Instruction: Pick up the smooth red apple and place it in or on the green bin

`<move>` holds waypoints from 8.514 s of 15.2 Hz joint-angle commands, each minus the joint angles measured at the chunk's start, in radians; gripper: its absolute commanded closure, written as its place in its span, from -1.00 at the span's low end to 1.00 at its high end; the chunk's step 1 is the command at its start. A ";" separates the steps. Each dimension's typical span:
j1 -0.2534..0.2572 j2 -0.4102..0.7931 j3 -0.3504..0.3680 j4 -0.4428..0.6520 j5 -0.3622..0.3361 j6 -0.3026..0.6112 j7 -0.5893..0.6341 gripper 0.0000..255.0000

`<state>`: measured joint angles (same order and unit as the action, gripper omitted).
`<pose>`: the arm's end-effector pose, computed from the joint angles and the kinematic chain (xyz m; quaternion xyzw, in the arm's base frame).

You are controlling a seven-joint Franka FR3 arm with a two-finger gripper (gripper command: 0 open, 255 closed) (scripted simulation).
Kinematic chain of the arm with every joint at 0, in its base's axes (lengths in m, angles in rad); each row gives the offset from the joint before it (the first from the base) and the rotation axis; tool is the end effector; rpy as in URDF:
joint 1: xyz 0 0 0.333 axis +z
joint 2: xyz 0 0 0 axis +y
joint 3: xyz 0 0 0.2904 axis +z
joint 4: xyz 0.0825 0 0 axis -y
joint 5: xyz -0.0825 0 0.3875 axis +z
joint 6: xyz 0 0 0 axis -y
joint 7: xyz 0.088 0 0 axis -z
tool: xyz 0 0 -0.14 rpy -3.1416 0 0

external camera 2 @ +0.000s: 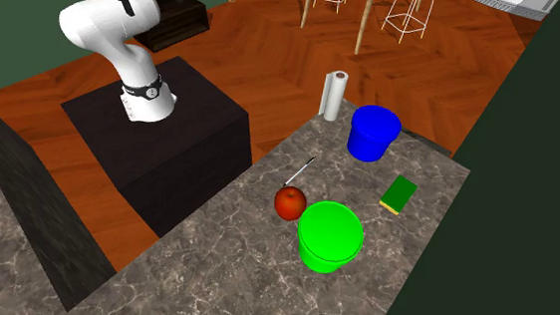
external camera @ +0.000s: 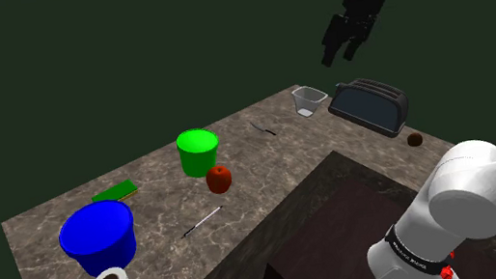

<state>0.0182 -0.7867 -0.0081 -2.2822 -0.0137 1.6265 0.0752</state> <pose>0.3384 0.0010 0.5806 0.9973 -0.0315 0.0656 0.0011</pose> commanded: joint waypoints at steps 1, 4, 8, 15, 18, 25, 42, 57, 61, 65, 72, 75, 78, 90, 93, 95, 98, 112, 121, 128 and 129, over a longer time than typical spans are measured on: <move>0.000 0.000 0.000 0.000 0.000 0.000 0.000 -1.00; 0.009 0.044 0.022 -0.057 -0.001 0.100 0.008 -1.00; 0.021 0.121 0.051 -0.116 -0.006 0.235 0.021 -1.00; 0.032 0.308 0.104 -0.167 -0.031 0.468 0.055 -1.00; 0.032 0.405 0.127 -0.168 -0.053 0.563 0.077 -1.00; 0.024 0.660 0.178 -0.120 -0.150 0.758 0.157 -1.00; 0.110 1.255 0.131 0.198 -0.492 0.975 0.403 -1.00; 0.118 1.324 0.106 0.223 -0.522 1.021 0.424 1.00; 0.118 1.324 0.106 0.223 -0.522 1.021 0.424 1.00; 0.118 1.324 0.106 0.223 -0.522 1.021 0.424 1.00; 0.096 1.244 0.137 0.206 -0.480 0.960 0.380 1.00; 0.088 1.211 0.149 0.202 -0.460 0.932 0.361 1.00; 0.081 1.180 0.160 0.200 -0.441 0.904 0.342 1.00; 0.060 1.064 0.195 0.213 -0.365 0.784 0.269 1.00; 0.057 1.038 0.201 0.222 -0.348 0.752 0.252 1.00; 0.055 1.022 0.204 0.228 -0.337 0.731 0.241 1.00; 0.053 0.999 0.209 0.240 -0.321 0.698 0.225 1.00; 0.045 1.080 0.207 0.556 -0.283 0.474 0.130 1.00; 0.075 1.417 0.183 1.192 -0.295 0.187 0.029 1.00; 0.067 1.415 0.182 1.094 -0.301 0.280 0.050 1.00; 0.067 1.416 0.181 1.082 -0.302 0.292 0.053 1.00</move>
<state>0.0852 0.6238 0.1738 -1.1942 -0.3144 1.9072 0.1254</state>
